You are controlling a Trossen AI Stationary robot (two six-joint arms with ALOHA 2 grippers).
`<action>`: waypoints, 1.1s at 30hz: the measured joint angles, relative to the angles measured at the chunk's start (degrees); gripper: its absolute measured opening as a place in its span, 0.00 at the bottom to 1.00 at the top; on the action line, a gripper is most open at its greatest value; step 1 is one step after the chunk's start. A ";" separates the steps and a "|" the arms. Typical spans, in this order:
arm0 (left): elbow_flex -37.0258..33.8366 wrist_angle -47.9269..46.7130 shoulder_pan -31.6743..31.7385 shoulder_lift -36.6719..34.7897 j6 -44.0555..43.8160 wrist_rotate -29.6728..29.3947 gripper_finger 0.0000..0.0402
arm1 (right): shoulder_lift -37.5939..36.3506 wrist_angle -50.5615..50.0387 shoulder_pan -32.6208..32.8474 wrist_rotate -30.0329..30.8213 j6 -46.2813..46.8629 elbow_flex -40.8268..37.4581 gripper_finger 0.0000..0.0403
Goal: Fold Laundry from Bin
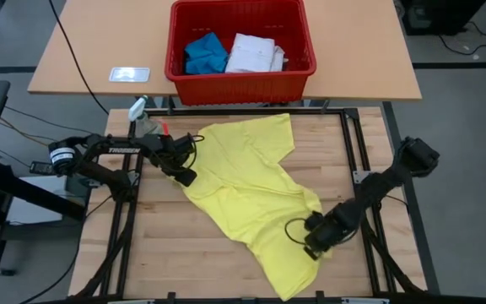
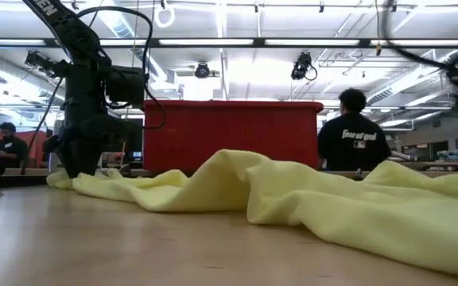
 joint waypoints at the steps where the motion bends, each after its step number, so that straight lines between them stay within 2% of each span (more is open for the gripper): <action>1: 0.02 -0.13 0.00 0.00 0.00 0.01 0.35 | -0.44 -1.00 1.00 -2.62 0.19 0.81 0.12; 4: 0.02 -0.43 -0.07 -0.02 0.00 0.01 0.35 | -3.46 -4.84 3.33 -10.12 -0.11 3.28 0.12; 10: 0.02 -0.33 -1.70 -0.02 -0.78 -0.05 0.35 | -9.91 -25.36 6.42 -11.03 5.15 5.45 0.12; 13: 0.02 0.27 -2.96 -0.02 -0.94 -0.07 0.35 | -12.02 -29.65 6.60 -7.57 7.33 5.55 0.12; 17: 0.02 0.48 -4.76 -0.02 -0.99 -0.10 0.35 | -12.70 -28.22 6.60 -0.26 8.31 5.64 0.12; 20: 0.02 0.48 -6.08 -0.02 -1.01 -0.10 0.35 | -12.53 -21.75 6.34 7.77 8.22 5.64 0.12; 23: 0.02 0.53 -7.36 -0.02 -0.98 -0.12 0.35 | -11.53 -11.14 5.06 17.79 6.91 5.46 0.12; 25: 0.02 0.72 -8.08 -0.02 -0.92 -0.12 0.35 | -9.87 -3.70 3.72 22.23 4.64 5.05 0.11; 27: 0.02 0.93 -8.86 -0.02 -0.42 -0.28 0.35 | -7.08 2.81 2.40 24.03 2.20 4.77 0.11; 33: 0.04 0.37 -11.69 -0.02 -1.22 -2.67 0.35 | 5.36 25.46 0.57 24.24 -2.47 4.75 0.07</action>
